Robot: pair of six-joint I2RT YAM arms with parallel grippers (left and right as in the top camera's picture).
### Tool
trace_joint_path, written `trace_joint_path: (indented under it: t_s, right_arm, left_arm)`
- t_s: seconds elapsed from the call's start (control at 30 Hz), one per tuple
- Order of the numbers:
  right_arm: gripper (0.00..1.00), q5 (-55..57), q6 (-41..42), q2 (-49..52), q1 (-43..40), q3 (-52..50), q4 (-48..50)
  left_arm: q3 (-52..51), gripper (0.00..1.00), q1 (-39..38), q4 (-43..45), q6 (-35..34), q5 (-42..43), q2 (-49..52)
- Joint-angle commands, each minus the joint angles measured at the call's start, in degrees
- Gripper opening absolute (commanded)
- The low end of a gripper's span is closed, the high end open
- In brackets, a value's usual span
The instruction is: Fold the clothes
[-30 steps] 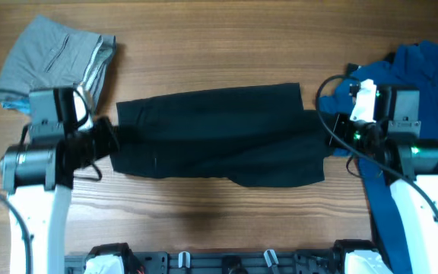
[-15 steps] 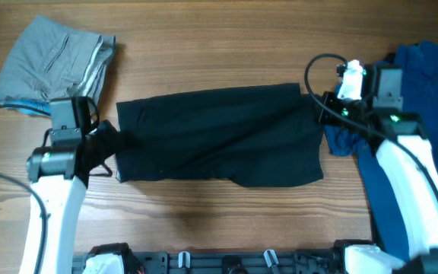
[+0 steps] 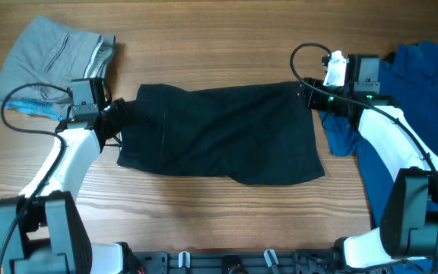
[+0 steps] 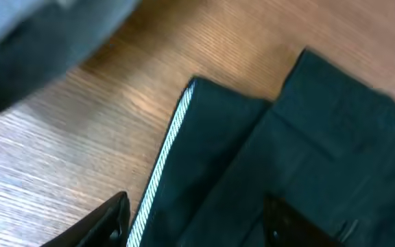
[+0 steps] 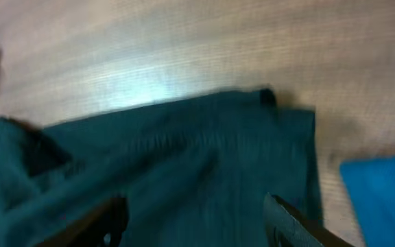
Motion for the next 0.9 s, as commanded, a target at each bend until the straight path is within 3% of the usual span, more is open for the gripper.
trace_joint_path:
  t_s: [0.0, 0.03, 0.13, 0.3, 0.4, 0.53, 0.63, 0.87]
  right_arm:
    - [0.6, -1.9, -1.1, 0.1, -0.2, 0.5, -6.1]
    - [0.59, -1.0, -1.1, 0.1, -0.2, 0.5, -11.1]
    - [0.61, 0.7, -1.2, 0.1, -0.2, 0.5, -14.3]
    - [0.59, 0.8, -1.6, 0.1, -0.2, 0.5, -14.9]
    - [0.57, 0.8, -1.0, -0.1, -0.3, 0.5, -11.0]
    - [0.61, 7.8, 1.0, 0.3, -0.2, 0.5, 2.9]
    - [0.63, 11.6, 1.5, 2.2, -0.2, 0.5, 6.1]
    - [0.63, 8.5, 1.5, 9.7, -0.2, 0.5, 8.9]
  left_arm:
    - [-0.2, 0.52, 0.1, -3.9, 1.7, 4.2, 1.4]
    - [-0.2, 0.52, 0.1, -6.6, 3.0, 4.0, 1.4]
    - [-0.2, 0.56, 0.1, -8.7, 3.1, 3.8, 1.4]
    - [-0.2, 0.6, 0.1, -9.6, 4.7, 4.9, 1.3]
    - [2.1, 0.58, 0.1, -8.0, 10.7, 7.6, 0.3]
    - [4.7, 0.69, 0.1, 0.6, 10.6, 8.1, 0.0]
    - [4.7, 0.7, 0.0, 6.7, 10.6, 8.5, 1.0]
    - [4.7, 0.64, 0.0, 22.9, 10.4, 13.0, 9.4]
